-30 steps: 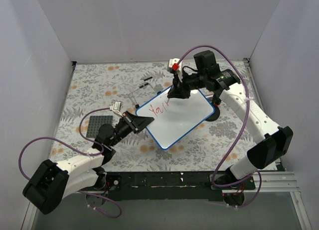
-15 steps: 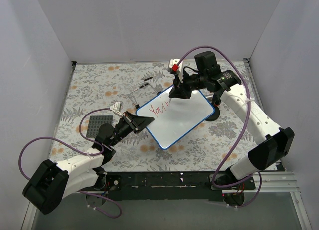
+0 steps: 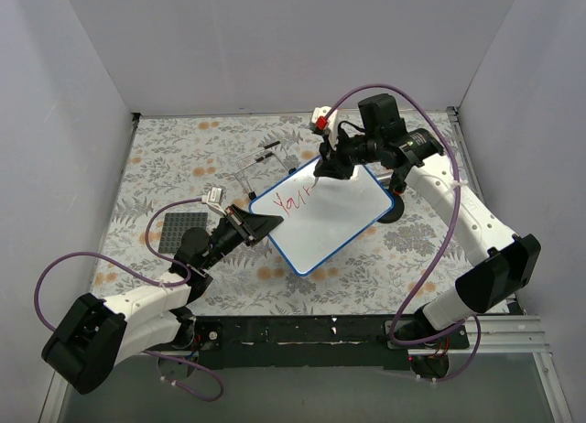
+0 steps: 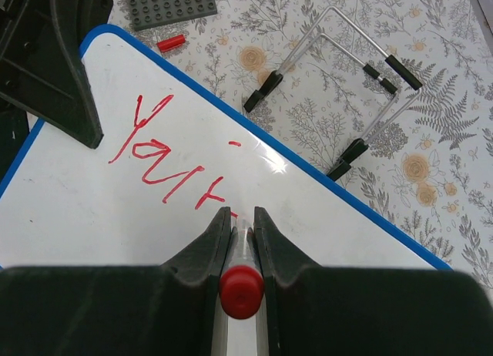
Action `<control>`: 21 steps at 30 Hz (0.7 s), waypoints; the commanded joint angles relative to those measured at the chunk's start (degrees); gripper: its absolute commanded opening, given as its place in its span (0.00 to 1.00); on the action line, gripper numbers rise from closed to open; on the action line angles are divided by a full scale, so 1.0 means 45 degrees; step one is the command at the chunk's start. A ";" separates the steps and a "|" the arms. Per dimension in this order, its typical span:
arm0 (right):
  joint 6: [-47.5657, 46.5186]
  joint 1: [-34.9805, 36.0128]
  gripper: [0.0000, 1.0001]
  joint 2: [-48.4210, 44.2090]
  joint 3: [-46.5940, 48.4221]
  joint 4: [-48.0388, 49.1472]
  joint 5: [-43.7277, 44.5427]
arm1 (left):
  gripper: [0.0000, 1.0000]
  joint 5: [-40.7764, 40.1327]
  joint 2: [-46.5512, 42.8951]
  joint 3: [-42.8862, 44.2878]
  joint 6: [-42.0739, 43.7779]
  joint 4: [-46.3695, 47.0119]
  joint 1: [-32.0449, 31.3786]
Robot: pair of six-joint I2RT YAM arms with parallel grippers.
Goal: Write a sentence on the whiteboard
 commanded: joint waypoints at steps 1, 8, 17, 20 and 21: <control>0.0109 -0.0131 0.01 0.0080 0.0355 0.0350 0.0499 | 0.00 -0.0072 -0.0413 0.0231 -0.0223 0.1636 -0.0047; 0.0461 -0.0112 0.01 0.0451 0.0668 0.0702 0.0168 | 0.00 -0.0033 -0.0276 0.0231 -0.0242 0.1753 -0.0047; 0.0676 -0.0092 0.01 0.0530 0.0649 0.0897 -0.0280 | 0.00 -0.0033 -0.0218 0.0250 -0.0262 0.1773 -0.0047; 0.0677 -0.0112 0.01 0.0413 0.0513 0.0897 -0.0729 | 0.00 -0.0033 -0.0237 0.0250 -0.0242 0.1812 -0.0047; 0.0677 -0.0092 0.01 0.0413 0.0454 0.0897 -0.0847 | 0.00 -0.0033 -0.0237 0.0231 -0.0242 0.1773 -0.0047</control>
